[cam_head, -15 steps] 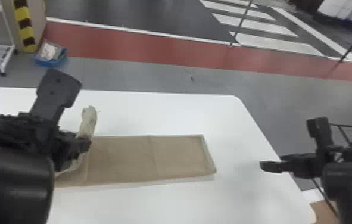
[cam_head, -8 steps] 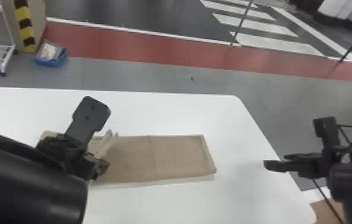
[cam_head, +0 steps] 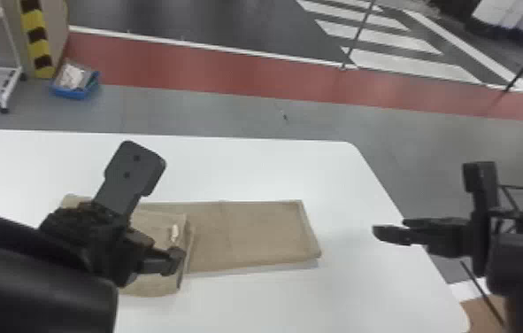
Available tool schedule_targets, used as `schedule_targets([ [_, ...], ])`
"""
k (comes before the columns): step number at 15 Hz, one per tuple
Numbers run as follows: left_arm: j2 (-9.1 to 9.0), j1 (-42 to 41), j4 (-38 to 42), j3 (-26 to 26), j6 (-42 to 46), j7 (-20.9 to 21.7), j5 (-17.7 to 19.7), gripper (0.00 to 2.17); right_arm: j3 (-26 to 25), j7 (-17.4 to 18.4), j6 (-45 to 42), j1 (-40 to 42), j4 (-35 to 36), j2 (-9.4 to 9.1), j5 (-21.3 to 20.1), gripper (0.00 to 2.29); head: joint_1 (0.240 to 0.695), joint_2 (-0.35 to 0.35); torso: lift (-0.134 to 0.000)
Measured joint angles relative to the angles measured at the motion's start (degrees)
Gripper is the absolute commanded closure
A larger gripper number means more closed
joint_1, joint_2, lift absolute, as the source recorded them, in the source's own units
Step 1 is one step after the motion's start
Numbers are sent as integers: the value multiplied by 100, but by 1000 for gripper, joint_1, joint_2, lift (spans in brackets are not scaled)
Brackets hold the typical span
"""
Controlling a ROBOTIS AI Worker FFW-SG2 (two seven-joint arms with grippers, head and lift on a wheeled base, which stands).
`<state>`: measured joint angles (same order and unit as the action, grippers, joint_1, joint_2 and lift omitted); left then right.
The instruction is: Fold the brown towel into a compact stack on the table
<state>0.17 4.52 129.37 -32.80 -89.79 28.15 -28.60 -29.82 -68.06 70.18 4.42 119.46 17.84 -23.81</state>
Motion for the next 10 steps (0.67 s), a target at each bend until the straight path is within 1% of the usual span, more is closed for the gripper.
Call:
schedule_targets([
  [2,0,-116,261,183,0,58,-32,36,233,-8,392,12,400,-229,83,49,695,-350,-124],
  [4,0,-293,525,532,0,276,-57,103,534,-1,867,15,726,-482,166,60,695,-350,-124],
  [6,0,-511,778,973,0,550,-62,134,858,45,1254,15,901,-758,225,70,695,-346,-124],
  [8,0,-755,1035,1533,0,773,0,134,1175,179,1347,-7,942,-1037,245,83,695,-282,-124],
  [9,0,-850,1118,1772,0,806,53,134,1287,208,1349,-46,947,-1151,272,87,695,-244,-124],
  [10,0,-955,1206,2031,0,823,144,134,1425,244,1339,-95,960,-1268,309,97,695,-167,-124],
])
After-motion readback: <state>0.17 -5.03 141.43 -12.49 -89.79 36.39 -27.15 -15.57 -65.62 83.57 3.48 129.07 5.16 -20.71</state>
